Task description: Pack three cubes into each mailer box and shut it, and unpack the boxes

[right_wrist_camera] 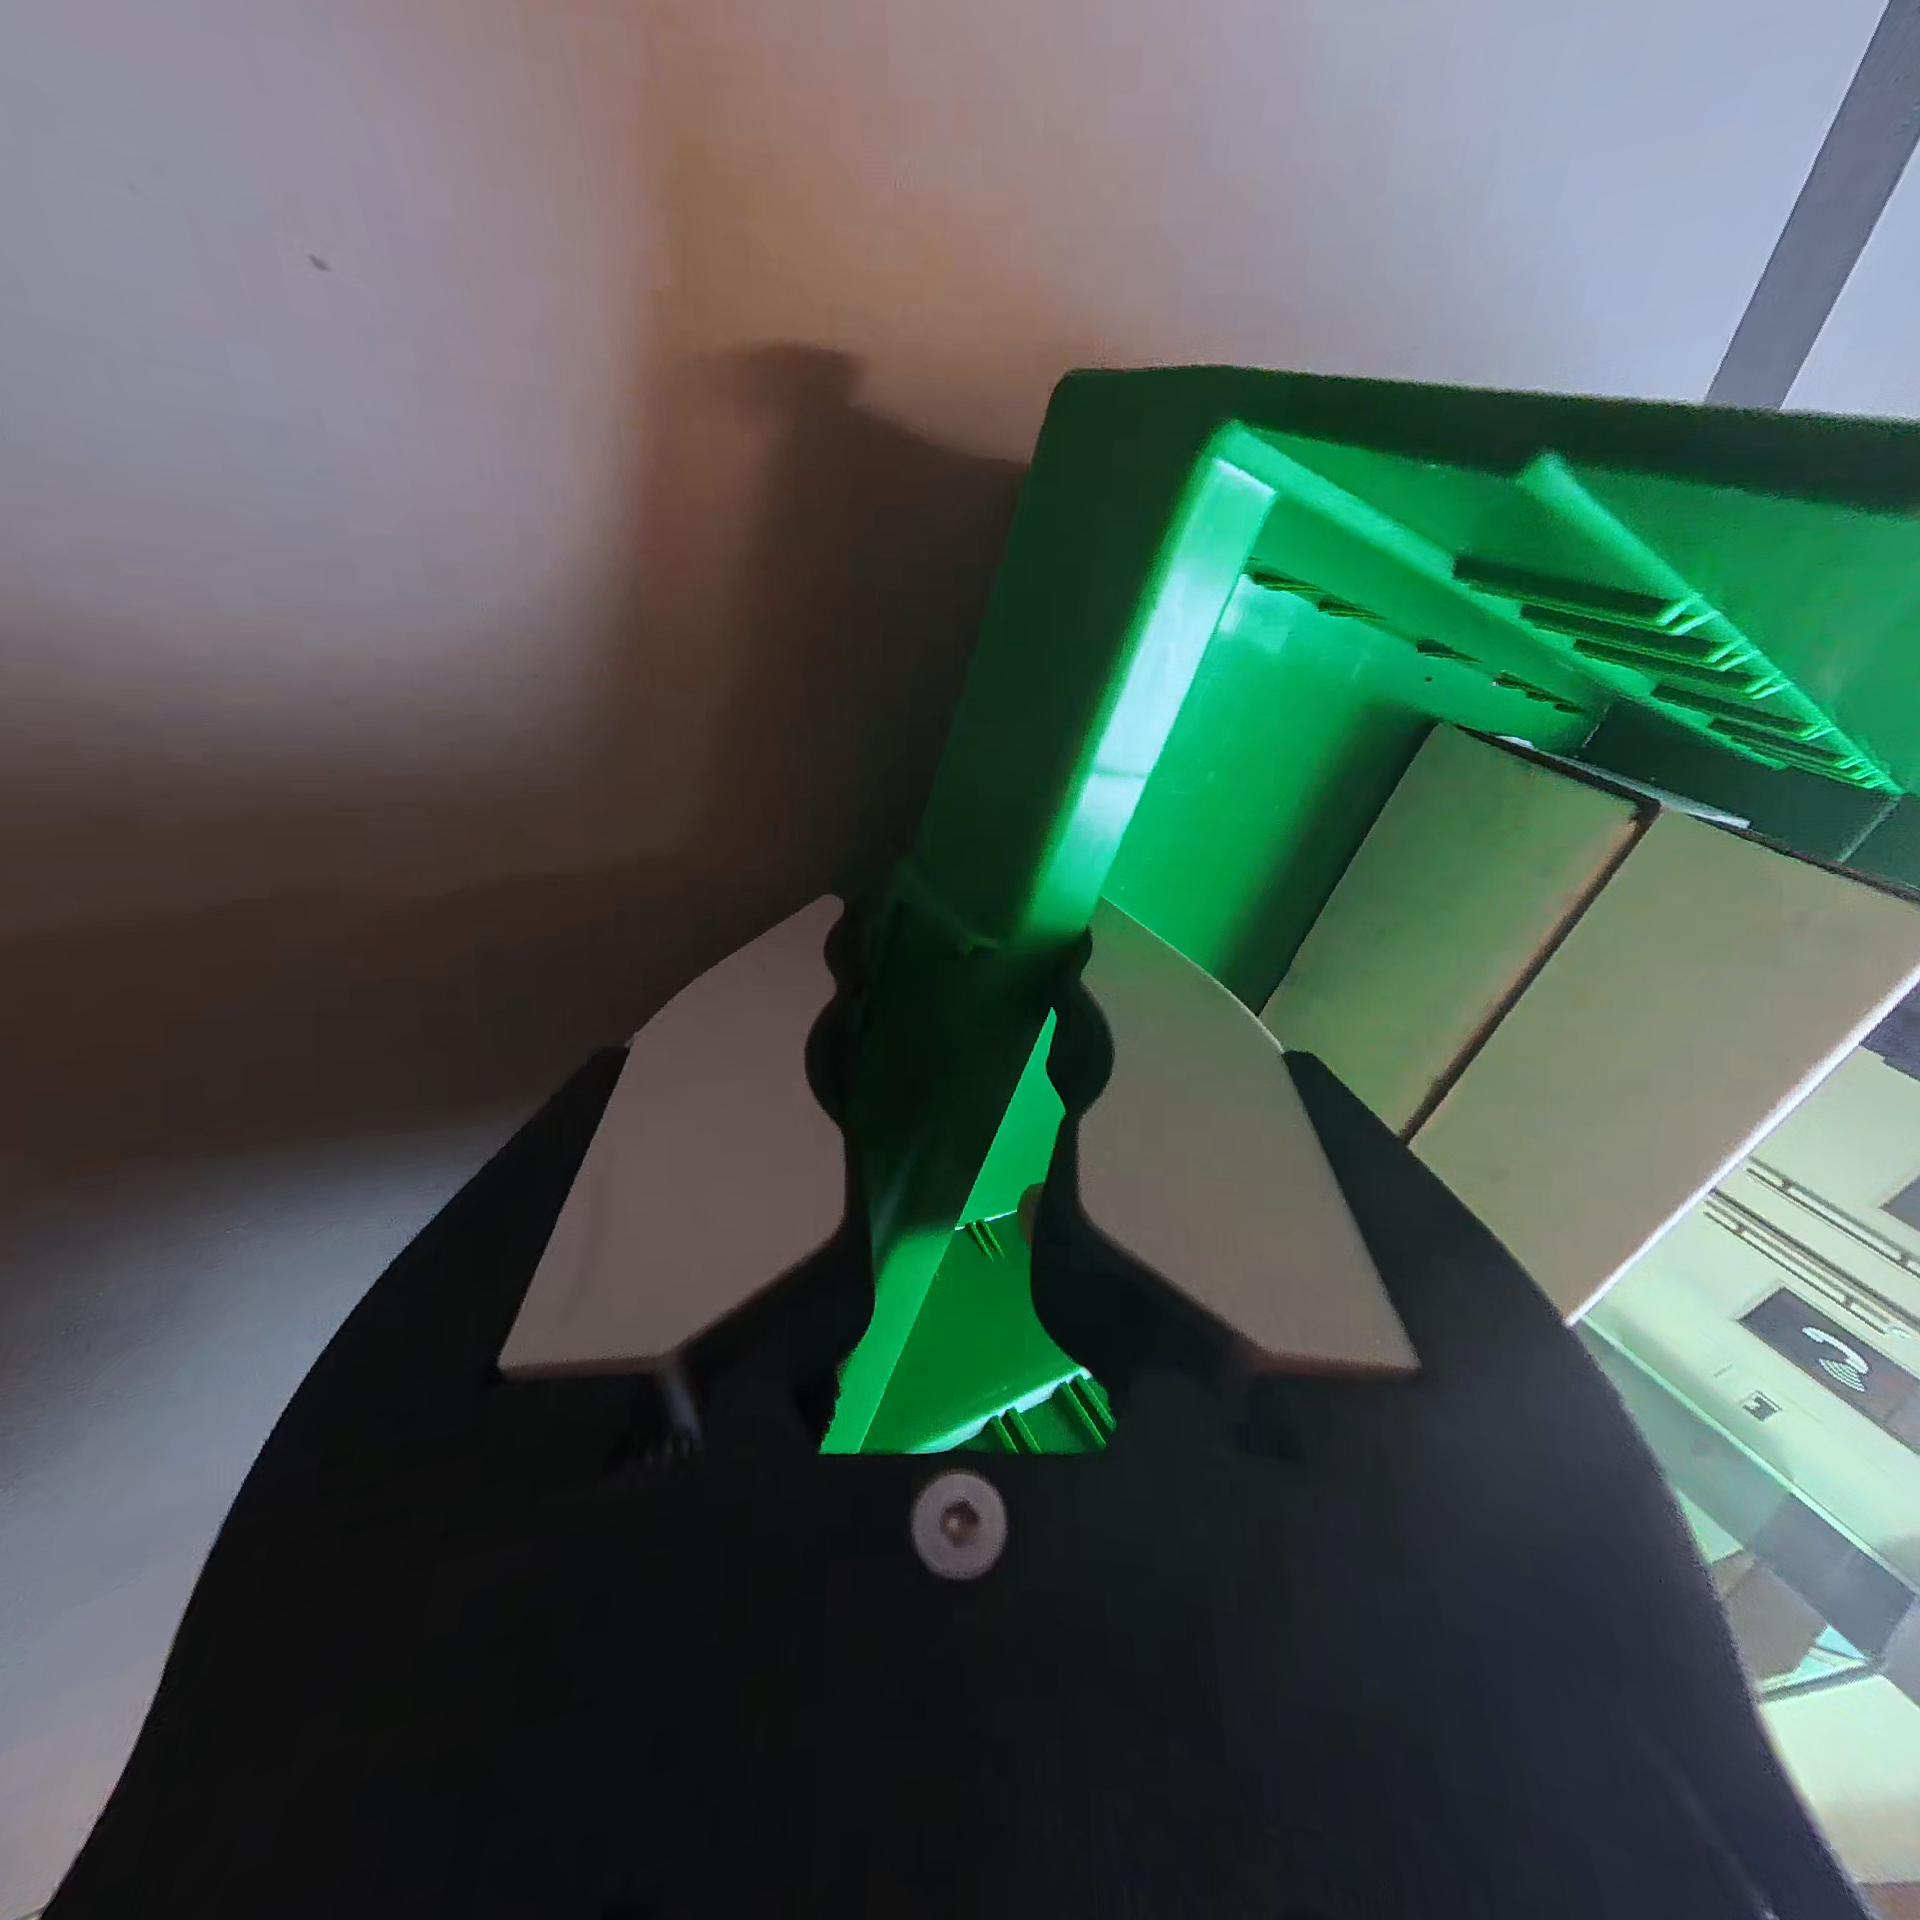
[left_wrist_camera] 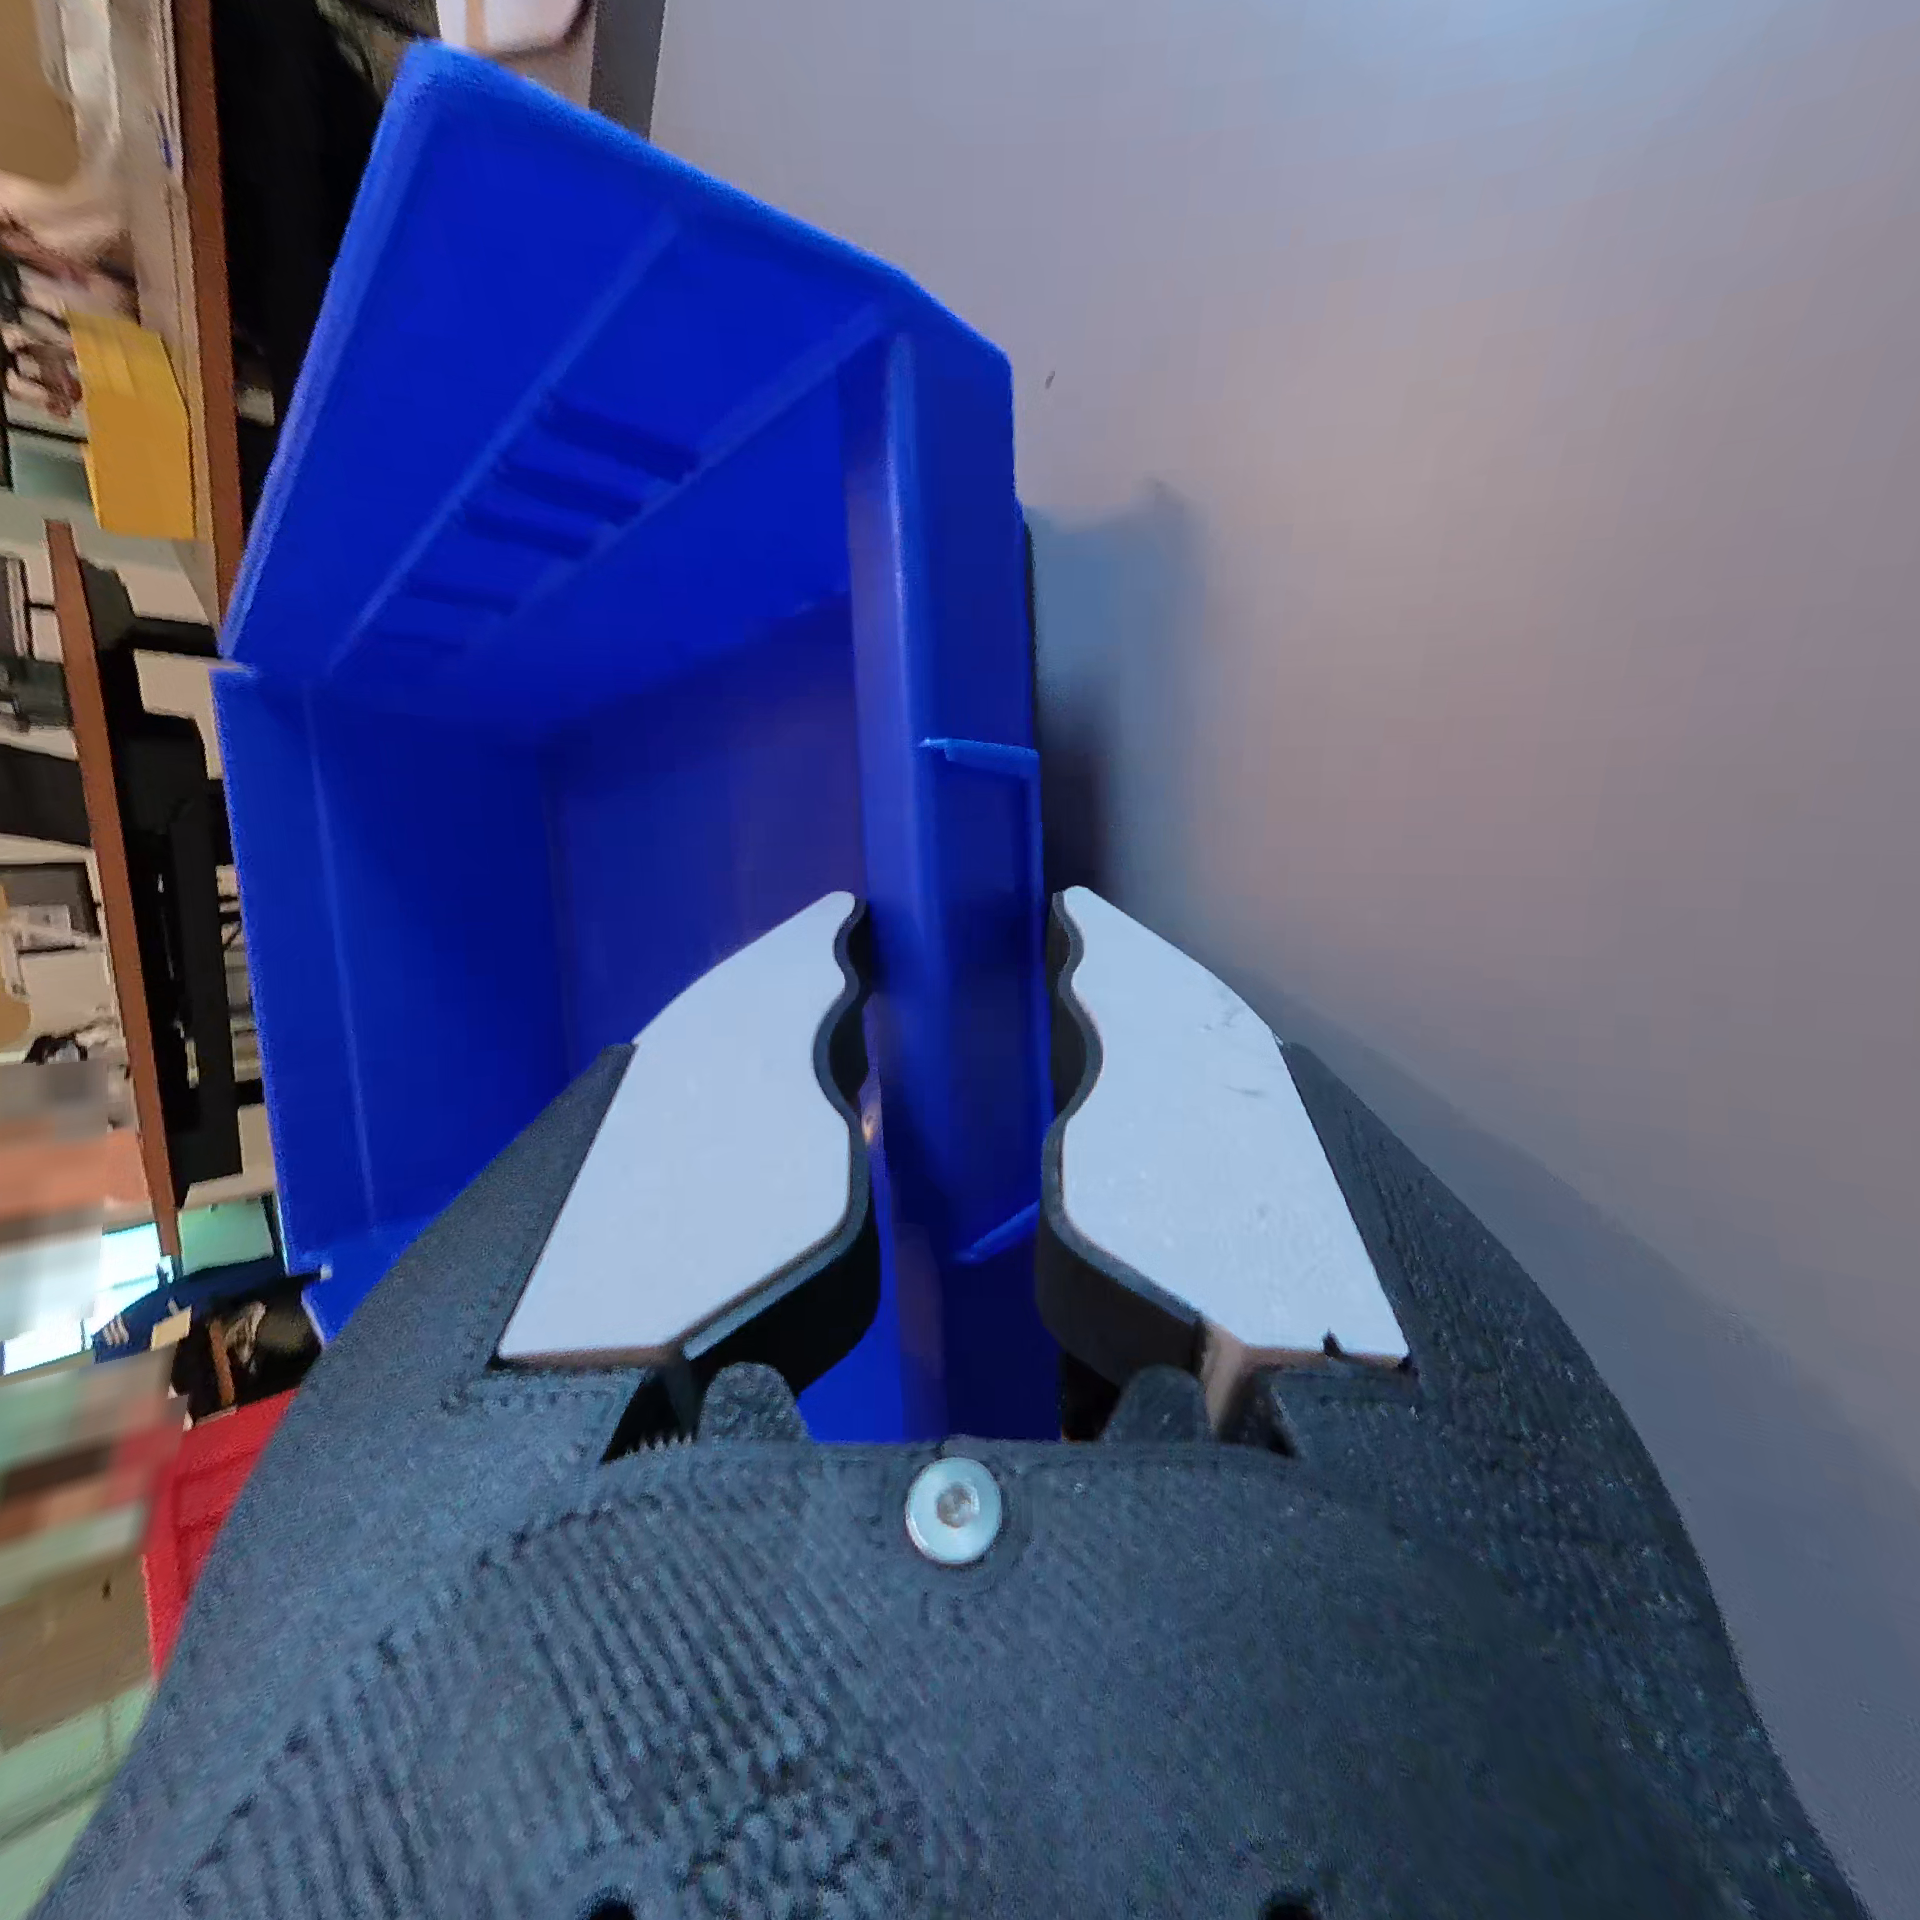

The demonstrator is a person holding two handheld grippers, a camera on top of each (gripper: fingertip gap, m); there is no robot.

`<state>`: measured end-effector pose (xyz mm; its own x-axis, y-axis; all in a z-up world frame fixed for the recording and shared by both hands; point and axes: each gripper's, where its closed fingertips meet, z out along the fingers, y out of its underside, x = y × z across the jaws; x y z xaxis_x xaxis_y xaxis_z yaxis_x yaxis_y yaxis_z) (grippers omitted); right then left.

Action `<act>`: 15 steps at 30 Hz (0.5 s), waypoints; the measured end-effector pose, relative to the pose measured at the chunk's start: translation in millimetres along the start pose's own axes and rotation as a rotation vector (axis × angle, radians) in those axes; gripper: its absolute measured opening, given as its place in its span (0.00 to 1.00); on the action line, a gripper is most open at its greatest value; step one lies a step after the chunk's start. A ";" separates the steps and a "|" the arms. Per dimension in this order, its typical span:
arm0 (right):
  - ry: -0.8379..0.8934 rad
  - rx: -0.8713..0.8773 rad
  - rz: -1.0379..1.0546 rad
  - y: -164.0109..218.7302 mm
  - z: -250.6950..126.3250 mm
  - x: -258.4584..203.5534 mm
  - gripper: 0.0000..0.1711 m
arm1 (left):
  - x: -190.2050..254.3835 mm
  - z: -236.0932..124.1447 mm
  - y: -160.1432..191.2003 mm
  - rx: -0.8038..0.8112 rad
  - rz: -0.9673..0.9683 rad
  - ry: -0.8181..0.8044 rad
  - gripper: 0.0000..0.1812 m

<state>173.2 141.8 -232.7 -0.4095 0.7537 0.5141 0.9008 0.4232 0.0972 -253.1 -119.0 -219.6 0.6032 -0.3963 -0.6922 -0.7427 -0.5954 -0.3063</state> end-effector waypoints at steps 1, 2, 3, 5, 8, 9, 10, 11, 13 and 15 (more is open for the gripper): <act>0.001 0.006 -0.007 -3.3 -3.4 -4.8 0.20 | 4.7 -1.1 -8.8 0.017 0.006 0.002 0.18; 0.002 0.019 -0.015 -7.6 -6.9 -10.0 0.20 | 9.2 -2.2 -16.6 0.021 0.020 0.000 0.18; 0.002 0.034 -0.020 -12.4 -10.7 -15.5 0.20 | 14.5 -3.5 -25.7 0.037 0.037 0.003 0.18; 0.006 0.062 -0.040 -22.5 -18.3 -26.6 0.20 | 27.2 -7.3 -46.4 0.085 0.073 0.022 0.18; 0.021 0.105 -0.070 -38.5 -29.8 -42.9 0.20 | 48.6 -13.1 -82.8 0.169 0.140 0.057 0.18; 0.026 0.122 -0.082 -44.3 -33.8 -48.6 0.20 | 55.5 -14.4 -95.5 0.198 0.169 0.067 0.18; 0.030 0.139 -0.095 -50.6 -38.0 -54.3 0.20 | 62.0 -15.4 -108.4 0.228 0.197 0.078 0.18; 0.035 0.160 -0.109 -57.7 -42.1 -60.1 0.20 | 68.1 -15.9 -121.0 0.258 0.221 0.091 0.18; 0.041 0.197 -0.129 -71.7 -50.5 -71.7 0.20 | 78.2 -15.3 -145.4 0.310 0.266 0.116 0.18; 0.051 0.224 -0.139 -83.2 -58.6 -82.2 0.20 | 84.4 -12.3 -166.8 0.359 0.314 0.126 0.18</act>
<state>140.3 15.2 -233.1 -0.5145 0.6565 0.5516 0.7794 0.6263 -0.0184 -74.8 -61.7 -218.9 0.3483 -0.6130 -0.7092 -0.9342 -0.1641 -0.3169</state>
